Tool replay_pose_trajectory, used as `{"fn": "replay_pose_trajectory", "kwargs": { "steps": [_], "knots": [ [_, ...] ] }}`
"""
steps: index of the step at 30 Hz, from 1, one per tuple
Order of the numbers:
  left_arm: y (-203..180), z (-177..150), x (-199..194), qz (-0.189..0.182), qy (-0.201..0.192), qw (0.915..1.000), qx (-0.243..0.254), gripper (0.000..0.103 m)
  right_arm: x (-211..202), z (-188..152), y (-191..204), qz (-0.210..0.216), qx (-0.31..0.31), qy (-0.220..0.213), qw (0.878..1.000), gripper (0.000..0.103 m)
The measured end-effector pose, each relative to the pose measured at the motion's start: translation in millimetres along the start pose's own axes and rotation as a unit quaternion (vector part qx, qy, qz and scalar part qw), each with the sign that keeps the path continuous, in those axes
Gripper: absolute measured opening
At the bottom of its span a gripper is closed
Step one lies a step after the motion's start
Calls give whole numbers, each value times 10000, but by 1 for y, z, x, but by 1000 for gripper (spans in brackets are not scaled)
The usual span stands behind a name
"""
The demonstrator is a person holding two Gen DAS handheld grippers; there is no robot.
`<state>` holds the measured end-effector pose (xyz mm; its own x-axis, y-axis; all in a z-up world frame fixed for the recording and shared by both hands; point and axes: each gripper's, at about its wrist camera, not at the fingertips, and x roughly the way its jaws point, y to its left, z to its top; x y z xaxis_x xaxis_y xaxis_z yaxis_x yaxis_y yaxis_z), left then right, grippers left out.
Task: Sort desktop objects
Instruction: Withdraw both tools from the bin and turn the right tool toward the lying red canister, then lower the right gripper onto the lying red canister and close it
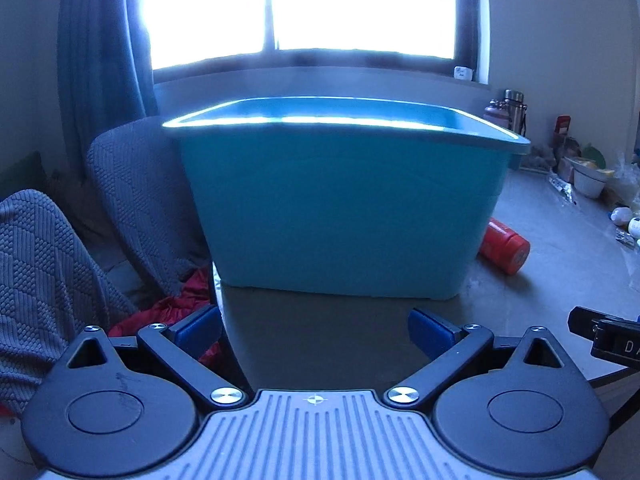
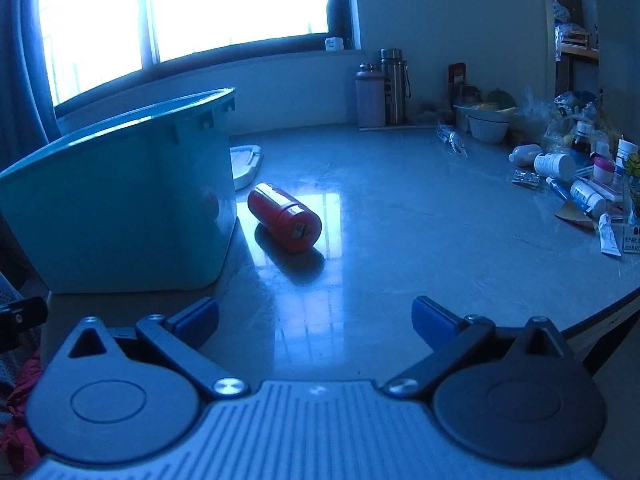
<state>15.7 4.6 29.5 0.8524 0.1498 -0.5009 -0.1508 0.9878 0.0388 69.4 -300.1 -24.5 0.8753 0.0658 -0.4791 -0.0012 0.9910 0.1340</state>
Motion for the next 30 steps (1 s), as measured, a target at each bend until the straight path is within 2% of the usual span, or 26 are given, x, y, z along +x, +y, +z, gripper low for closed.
{"fn": "replay_pose_trajectory", "kwargs": {
  "steps": [12, 19, 30],
  "knots": [
    [-12, 6, 18, 22, 274, 9996, 63, 101, 33, 13, -6, 75, 60, 228, 9997, 103],
    [-7, 13, 21, -71, 237, 9997, -4, 101, 57, 26, -11, 124, -88, 363, 9992, 103],
    [-18, 18, 34, 255, 369, 9987, -229, 101, 105, 44, -12, 526, -326, 631, 9961, 103]
  ]
}}
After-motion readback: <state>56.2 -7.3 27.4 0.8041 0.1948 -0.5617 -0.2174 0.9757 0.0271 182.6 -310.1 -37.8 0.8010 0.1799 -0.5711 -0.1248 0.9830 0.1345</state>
